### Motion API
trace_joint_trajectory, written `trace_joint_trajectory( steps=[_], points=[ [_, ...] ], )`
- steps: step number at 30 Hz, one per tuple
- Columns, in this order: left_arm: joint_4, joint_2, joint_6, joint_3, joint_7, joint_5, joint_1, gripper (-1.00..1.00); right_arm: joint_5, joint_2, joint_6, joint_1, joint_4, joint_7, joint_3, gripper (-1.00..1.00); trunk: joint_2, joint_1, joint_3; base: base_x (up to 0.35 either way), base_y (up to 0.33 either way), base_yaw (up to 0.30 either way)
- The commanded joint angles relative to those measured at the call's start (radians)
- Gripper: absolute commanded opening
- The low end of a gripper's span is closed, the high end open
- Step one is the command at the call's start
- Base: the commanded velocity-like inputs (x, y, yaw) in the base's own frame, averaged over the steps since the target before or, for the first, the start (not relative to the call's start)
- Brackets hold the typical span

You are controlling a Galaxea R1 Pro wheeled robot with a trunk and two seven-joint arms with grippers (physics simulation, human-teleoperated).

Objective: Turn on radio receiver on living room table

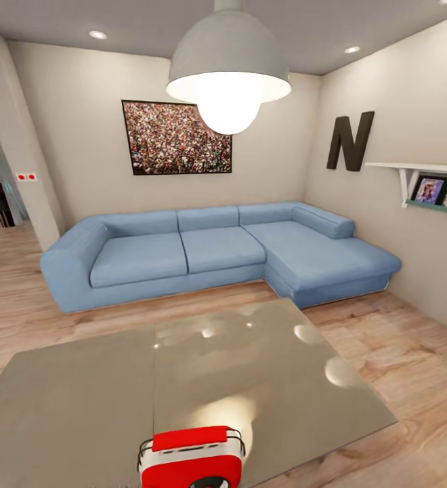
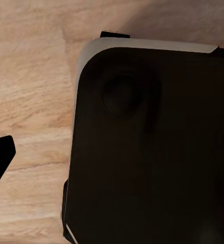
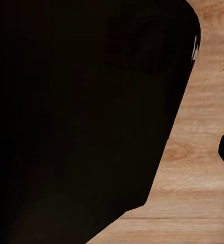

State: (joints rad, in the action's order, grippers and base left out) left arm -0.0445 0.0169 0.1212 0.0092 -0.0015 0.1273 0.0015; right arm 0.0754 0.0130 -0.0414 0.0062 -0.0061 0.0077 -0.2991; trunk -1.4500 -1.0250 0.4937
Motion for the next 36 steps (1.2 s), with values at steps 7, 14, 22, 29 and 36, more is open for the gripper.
trace_joint_trajectory(
  steps=[7,14,22,29,36],
  points=[
    [0.0,0.0,0.0,0.0,0.0,0.0,0.0,1.0,-0.002,0.0,0.0,0.0,0.0,0.0,0.0,1.0,0.0,0.0,0.0,0.0,0.0,0.279],
    [0.0,0.0,0.0,0.0,0.0,0.0,0.0,1.0,-0.003,0.0,0.0,0.0,0.0,0.0,0.0,1.0,0.0,0.0,0.0,0.0,0.0,0.279],
    [0.0,0.0,0.0,0.0,0.0,0.0,0.0,1.0,-0.001,-0.001,0.0,0.0,0.0,0.0,0.0,1.0,0.0,0.0,0.0,0.0,0.0,0.279],
    [0.0,0.0,0.0,0.0,0.0,0.0,0.0,1.0,0.002,-0.004,0.003,0.0,0.0,-0.001,-0.003,1.0,0.0,0.0,0.0,0.0,0.0,0.099],
    [0.0,0.0,0.0,0.0,0.0,0.0,0.0,1.0,0.001,-0.004,0.002,0.0,0.0,-0.001,-0.002,1.0,0.0,0.0,0.0,0.0,0.0,0.004]
  ],
)
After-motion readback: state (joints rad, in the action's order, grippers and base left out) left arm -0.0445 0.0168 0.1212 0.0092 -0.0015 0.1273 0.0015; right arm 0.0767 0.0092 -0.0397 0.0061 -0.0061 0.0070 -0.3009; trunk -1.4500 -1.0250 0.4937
